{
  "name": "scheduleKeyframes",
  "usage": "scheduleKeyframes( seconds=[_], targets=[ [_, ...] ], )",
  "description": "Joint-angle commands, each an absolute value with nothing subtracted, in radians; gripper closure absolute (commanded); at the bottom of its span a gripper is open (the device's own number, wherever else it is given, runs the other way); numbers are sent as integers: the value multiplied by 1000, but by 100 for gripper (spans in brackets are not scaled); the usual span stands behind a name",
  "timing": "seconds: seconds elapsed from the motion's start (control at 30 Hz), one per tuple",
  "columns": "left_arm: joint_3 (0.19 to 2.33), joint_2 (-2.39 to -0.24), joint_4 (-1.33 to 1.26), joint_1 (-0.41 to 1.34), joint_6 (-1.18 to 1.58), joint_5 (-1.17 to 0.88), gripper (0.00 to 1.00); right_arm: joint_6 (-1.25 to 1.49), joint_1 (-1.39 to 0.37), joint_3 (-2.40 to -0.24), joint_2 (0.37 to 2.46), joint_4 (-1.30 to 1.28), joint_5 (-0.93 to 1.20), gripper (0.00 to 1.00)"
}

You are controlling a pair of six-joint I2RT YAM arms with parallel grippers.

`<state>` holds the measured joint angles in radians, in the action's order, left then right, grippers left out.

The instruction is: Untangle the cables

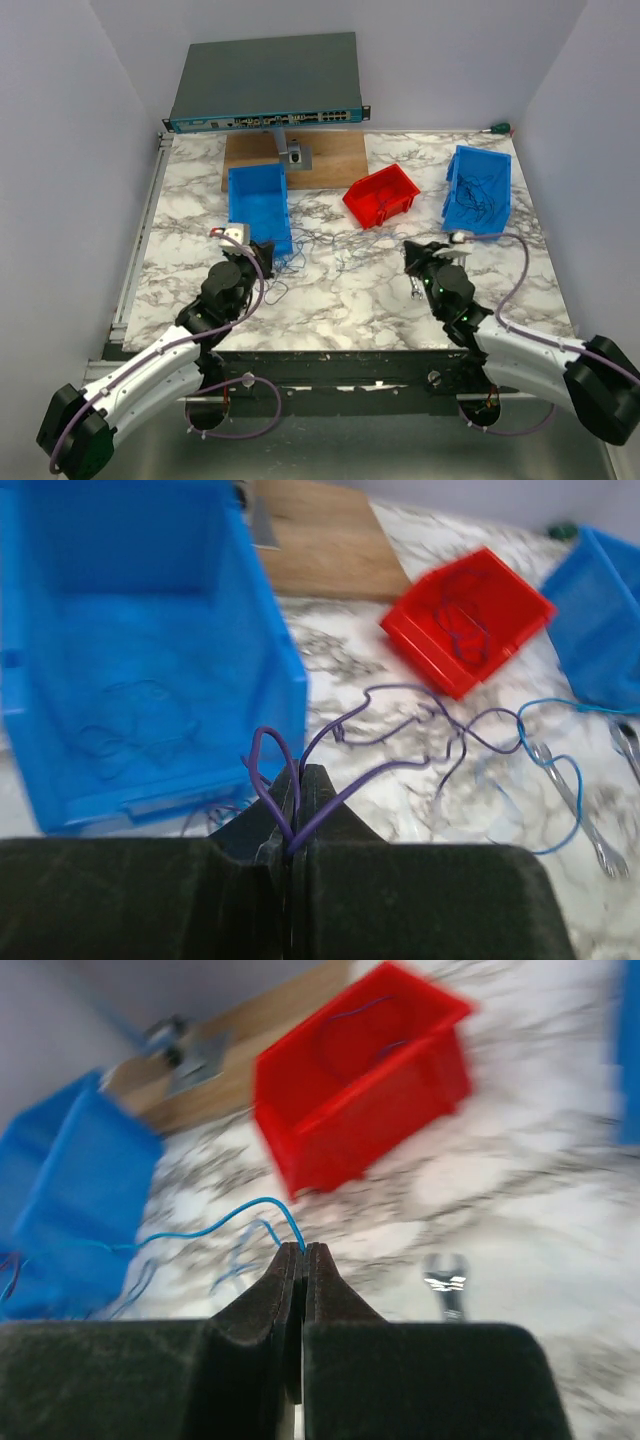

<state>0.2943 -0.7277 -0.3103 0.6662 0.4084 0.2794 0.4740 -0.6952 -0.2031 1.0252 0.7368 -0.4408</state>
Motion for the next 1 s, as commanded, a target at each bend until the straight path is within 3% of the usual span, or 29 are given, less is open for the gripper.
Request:
scheduleKeyframes(
  seconds=[0.0,0.2,0.43,0.57,0.67,0.77,0.9,0.97],
  targets=[
    [225,-599,-261,661,535,641,100,663,-695,-108,844,584,-988,99],
    [203,-570,-287,662,535,642,100,741,-695,-72,687,474,-1106,99],
    [216,-544,-182,662,644,832,100,798,-695,-106,658,360,-1192,99],
    [190,-482,-253,662,558,736,100,719,-694,-99,666,441,-1125,100],
    [181,-462,-227,662,595,817,100,776,-695,-111,672,388,-1213,99],
    [209,-428,-76,661,706,972,100,923,-695,-136,656,227,-1343,99],
    [226,-352,188,661,1002,1127,100,1562,-695,-234,647,-392,-1454,99],
    [207,-318,165,662,991,1120,100,1561,-695,-247,668,-388,-1443,99]
  ],
)
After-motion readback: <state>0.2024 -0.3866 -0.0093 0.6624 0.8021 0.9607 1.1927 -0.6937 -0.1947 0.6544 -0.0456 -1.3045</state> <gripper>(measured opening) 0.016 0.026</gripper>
